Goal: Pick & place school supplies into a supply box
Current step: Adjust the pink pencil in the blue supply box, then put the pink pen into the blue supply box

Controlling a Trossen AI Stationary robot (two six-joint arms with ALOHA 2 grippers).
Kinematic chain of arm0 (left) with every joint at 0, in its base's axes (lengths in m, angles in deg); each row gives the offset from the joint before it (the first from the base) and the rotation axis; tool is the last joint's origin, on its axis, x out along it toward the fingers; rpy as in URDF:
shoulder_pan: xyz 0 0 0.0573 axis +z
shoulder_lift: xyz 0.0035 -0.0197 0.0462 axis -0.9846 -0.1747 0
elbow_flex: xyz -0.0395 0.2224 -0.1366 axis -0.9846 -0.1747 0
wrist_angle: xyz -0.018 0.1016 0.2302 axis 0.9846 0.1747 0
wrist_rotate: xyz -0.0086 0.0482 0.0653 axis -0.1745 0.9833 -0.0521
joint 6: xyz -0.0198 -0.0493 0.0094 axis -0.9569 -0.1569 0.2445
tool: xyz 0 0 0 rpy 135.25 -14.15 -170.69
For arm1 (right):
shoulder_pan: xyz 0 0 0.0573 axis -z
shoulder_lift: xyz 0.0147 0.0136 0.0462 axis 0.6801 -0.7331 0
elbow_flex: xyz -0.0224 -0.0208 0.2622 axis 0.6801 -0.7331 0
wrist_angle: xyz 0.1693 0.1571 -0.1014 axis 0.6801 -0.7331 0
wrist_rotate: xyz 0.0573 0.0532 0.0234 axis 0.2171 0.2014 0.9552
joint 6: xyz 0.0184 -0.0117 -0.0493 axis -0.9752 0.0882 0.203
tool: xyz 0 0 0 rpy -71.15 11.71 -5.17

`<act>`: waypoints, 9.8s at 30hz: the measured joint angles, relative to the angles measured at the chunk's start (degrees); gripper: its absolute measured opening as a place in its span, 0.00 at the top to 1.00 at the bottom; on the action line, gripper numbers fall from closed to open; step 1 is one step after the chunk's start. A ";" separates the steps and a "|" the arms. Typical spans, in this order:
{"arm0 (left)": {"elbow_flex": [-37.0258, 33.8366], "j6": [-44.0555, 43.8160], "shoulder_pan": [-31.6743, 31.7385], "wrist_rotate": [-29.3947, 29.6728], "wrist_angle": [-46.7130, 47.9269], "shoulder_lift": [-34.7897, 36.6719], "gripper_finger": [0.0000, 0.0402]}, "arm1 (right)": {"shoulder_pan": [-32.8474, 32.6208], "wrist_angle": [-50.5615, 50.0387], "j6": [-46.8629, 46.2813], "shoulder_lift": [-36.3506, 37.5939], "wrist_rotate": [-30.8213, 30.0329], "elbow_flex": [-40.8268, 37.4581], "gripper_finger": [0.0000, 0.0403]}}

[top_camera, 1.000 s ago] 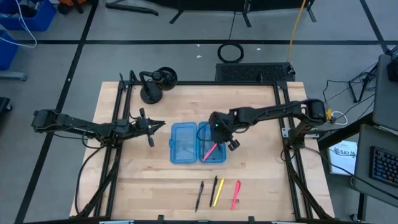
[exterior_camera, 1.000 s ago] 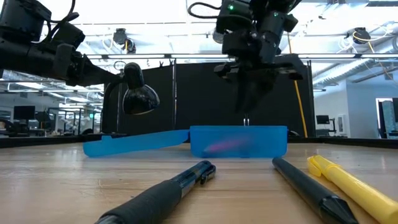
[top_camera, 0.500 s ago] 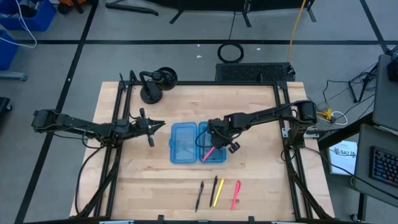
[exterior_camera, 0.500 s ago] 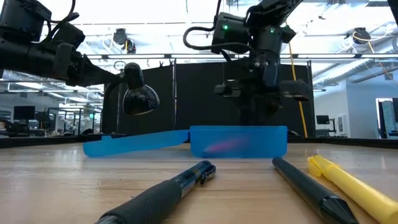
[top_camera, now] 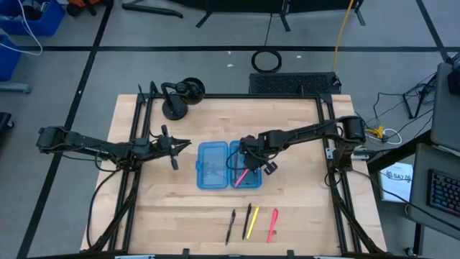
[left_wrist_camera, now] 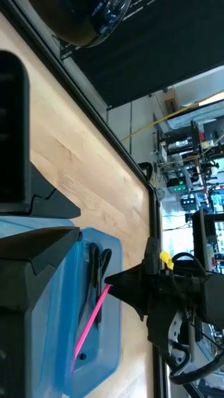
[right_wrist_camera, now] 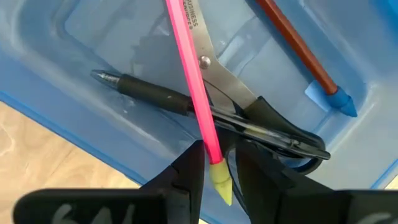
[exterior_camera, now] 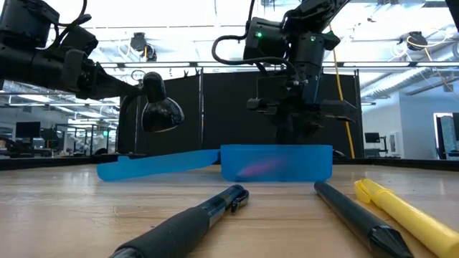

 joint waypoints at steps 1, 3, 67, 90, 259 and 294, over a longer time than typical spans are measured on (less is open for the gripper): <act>0.00 0.00 0.01 0.00 0.00 -0.01 0.91 | 0.04 -0.06 0.15 0.00 0.00 0.00 0.78; 0.00 -0.14 -0.01 0.00 0.00 0.00 0.91 | 0.15 -0.04 0.33 0.00 -0.02 0.00 0.78; 0.00 0.94 -0.01 -0.09 0.42 0.00 0.91 | 1.44 -0.14 48.07 -0.20 -9.44 7.78 0.95; 0.00 1.81 0.01 0.07 1.64 0.00 0.91 | 3.31 7.72 48.92 -6.82 -6.16 7.82 0.95; -0.02 3.85 -0.01 -3.15 2.73 0.00 0.91 | -41.86 -5.19 -170.96 -2.29 4.93 3.95 0.51; -0.02 3.44 -0.03 -10.62 2.73 0.00 0.91 | -42.80 6.52 -157.33 -7.99 15.80 -5.70 0.95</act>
